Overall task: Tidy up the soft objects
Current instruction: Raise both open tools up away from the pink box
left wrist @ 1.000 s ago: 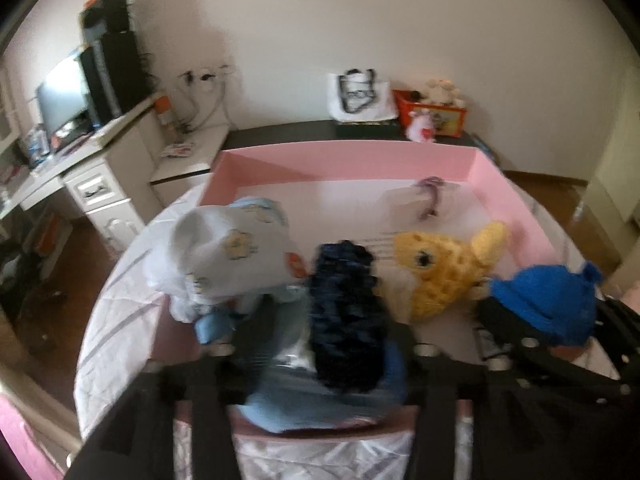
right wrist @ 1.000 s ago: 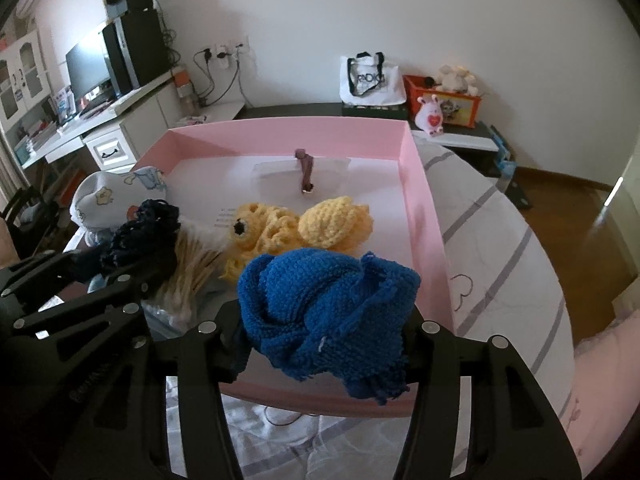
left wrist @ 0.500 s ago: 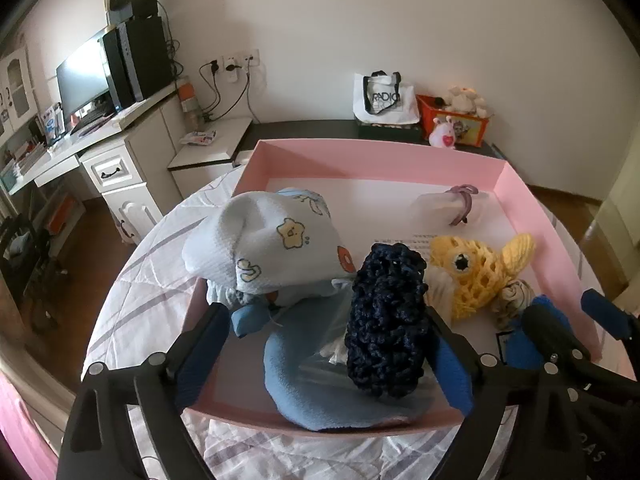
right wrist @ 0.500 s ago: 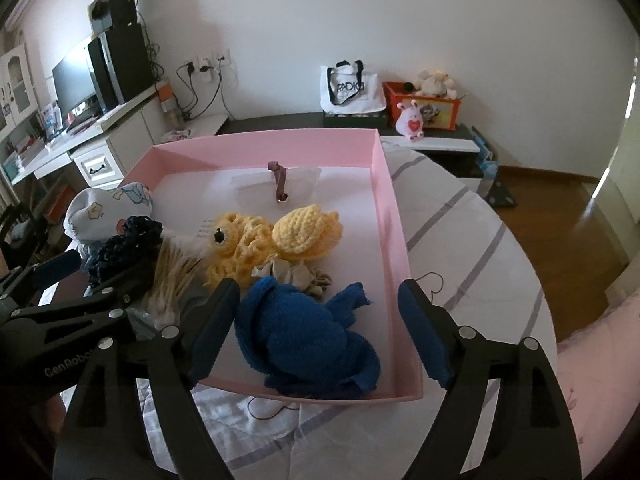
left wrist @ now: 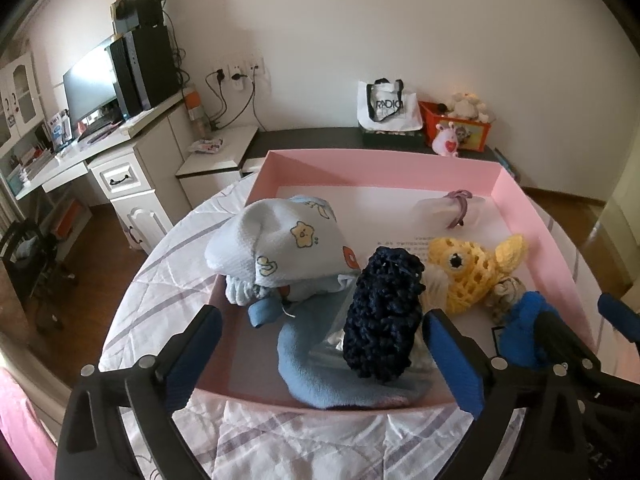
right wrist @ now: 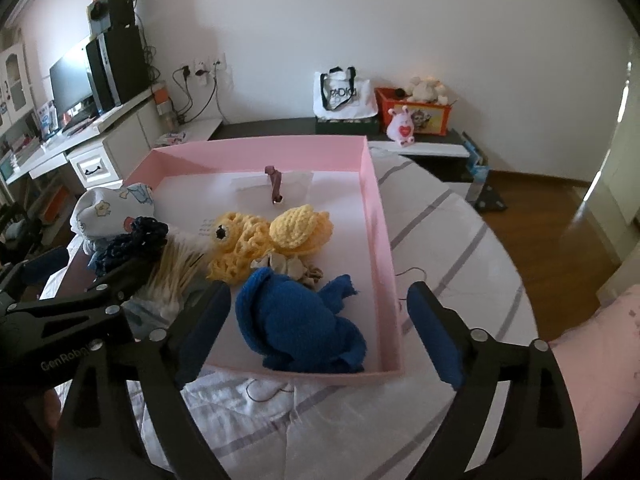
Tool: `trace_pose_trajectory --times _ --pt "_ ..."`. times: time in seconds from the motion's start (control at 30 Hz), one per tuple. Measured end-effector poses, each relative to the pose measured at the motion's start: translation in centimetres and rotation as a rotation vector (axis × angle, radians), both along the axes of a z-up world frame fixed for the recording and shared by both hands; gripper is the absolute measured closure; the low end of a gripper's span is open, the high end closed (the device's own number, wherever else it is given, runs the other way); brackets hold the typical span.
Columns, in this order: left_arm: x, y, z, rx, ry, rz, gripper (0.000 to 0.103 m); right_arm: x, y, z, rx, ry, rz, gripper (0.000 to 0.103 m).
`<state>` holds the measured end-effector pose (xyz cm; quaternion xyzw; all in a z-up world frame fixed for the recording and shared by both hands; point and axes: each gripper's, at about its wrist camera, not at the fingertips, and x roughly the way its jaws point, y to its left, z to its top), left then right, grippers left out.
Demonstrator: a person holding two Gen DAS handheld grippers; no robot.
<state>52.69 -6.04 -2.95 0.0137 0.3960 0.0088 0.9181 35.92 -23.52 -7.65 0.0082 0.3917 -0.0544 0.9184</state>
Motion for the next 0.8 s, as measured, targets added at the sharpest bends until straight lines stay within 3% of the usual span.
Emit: trace_pose_trajectory --times 0.33,0.8 --pt "-3.8 0.3 1.7 0.004 -0.015 -0.007 0.000 -3.0 0.6 2.0 -0.038 -0.017 -0.015 0.009" --pt "-13.3 1.0 7.2 -0.011 -0.109 -0.001 0.000 -9.6 1.7 6.7 -0.065 -0.121 -0.013 0.000"
